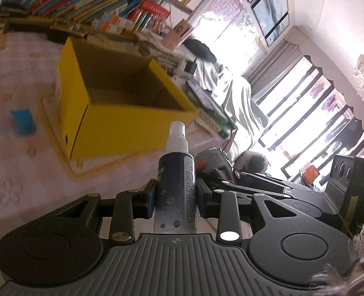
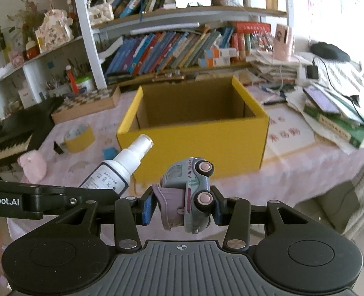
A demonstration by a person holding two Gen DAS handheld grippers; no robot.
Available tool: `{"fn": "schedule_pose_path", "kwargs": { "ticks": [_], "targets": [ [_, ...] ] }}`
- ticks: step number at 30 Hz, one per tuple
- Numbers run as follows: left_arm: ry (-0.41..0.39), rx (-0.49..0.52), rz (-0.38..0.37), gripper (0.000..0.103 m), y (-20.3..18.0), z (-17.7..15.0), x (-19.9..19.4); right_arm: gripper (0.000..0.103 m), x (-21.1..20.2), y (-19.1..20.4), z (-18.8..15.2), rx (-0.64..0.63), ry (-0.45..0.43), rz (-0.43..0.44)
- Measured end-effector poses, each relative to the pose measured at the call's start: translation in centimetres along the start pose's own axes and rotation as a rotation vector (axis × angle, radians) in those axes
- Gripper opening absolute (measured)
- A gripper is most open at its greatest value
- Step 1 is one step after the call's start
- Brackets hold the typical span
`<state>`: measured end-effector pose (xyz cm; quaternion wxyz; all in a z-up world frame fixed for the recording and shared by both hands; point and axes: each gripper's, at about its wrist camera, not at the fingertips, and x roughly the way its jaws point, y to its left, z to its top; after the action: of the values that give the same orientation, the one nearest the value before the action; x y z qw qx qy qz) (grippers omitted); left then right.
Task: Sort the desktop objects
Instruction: 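Carry the spray bottle and toy car in both tools over the yellow box, then lower both tools into the box and open them, releasing bottle and car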
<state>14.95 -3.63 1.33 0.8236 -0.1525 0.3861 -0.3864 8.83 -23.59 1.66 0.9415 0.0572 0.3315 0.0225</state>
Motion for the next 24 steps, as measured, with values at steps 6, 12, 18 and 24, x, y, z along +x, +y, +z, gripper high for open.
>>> {"fn": "schedule_pose_path", "kwargs": {
  "ticks": [6, 12, 18, 24],
  "targets": [
    [-0.045, 0.035, -0.004, 0.03, -0.2, 3.0, 0.6, 0.044, 1.0, -0.2, 2.9, -0.027, -0.045, 0.014],
    [-0.084, 0.053, 0.011, 0.03, 0.1, 5.8, 1.0, 0.044, 2.3, -0.6, 5.1, -0.07, -0.055, 0.028],
    [-0.101, 0.095, 0.038, 0.03, 0.6, 9.1, 2.5, 0.044, 4.3, -1.3, 8.0, -0.118, -0.071, 0.03],
    [-0.094, 0.148, 0.08, 0.03, 1.8, 12.9, 5.7, 0.044, 7.9, -1.5, 11.1, -0.197, -0.049, 0.031]
  ]
}}
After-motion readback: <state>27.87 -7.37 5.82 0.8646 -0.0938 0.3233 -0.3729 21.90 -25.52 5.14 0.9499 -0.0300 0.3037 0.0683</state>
